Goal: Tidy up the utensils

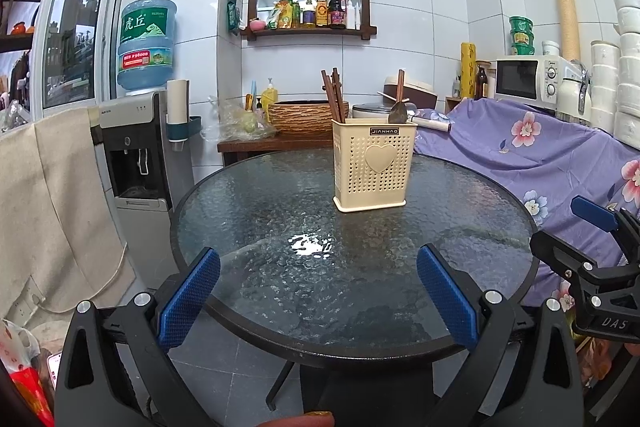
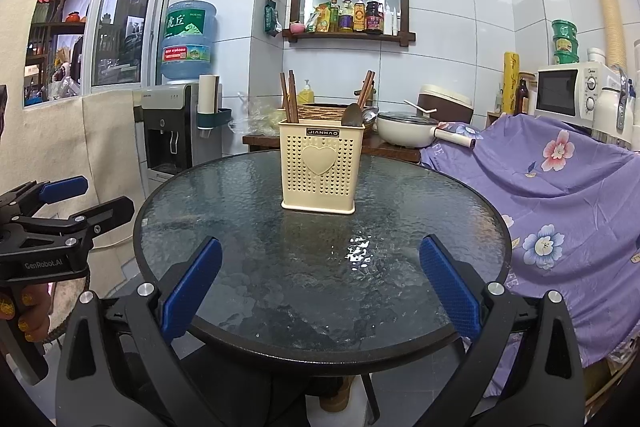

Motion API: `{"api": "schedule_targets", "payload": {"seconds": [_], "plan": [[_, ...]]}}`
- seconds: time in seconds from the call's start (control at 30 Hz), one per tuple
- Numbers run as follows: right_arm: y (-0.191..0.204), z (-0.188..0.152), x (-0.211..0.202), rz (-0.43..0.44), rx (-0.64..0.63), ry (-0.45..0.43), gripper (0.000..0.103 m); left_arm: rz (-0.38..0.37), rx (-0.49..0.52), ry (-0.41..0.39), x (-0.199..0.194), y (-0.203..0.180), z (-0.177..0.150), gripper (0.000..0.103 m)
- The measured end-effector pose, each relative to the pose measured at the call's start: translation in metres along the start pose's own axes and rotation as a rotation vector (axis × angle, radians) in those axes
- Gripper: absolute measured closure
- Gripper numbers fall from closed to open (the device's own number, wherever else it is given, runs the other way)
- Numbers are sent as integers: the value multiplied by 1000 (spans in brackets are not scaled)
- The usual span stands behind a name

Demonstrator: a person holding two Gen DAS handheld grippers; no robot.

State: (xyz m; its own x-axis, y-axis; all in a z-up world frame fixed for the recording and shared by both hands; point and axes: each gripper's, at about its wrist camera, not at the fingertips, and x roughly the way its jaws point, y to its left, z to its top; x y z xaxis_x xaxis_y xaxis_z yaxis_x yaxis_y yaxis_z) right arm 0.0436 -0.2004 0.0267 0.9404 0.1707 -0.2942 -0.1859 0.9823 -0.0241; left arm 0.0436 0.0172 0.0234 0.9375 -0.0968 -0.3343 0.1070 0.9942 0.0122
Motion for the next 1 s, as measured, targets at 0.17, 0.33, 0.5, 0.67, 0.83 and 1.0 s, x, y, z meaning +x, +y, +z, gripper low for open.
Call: {"api": "schedule_targets", "payload": {"seconds": [0.17,0.33,0.5,0.67,0.83,1.0], "plan": [[0,0,1,-1,0,1,6,-2,-7,-2,0,0,-1,6],[1,-2,2,-1,3,4,6,0,-34,-10,-2,4,-2,6],[1,-3,3,-3,5,7,6,9,-28,7,1,4,-3,6],[1,-4,3,-3,6,7,6,2,-30,15,3,5,-3,6],[0,-4,3,-3,7,7,6,2,-25,11,2,4,-4,6],[0,-4,4,-2,7,7,6,1,-23,11,2,3,-4,6]]}}
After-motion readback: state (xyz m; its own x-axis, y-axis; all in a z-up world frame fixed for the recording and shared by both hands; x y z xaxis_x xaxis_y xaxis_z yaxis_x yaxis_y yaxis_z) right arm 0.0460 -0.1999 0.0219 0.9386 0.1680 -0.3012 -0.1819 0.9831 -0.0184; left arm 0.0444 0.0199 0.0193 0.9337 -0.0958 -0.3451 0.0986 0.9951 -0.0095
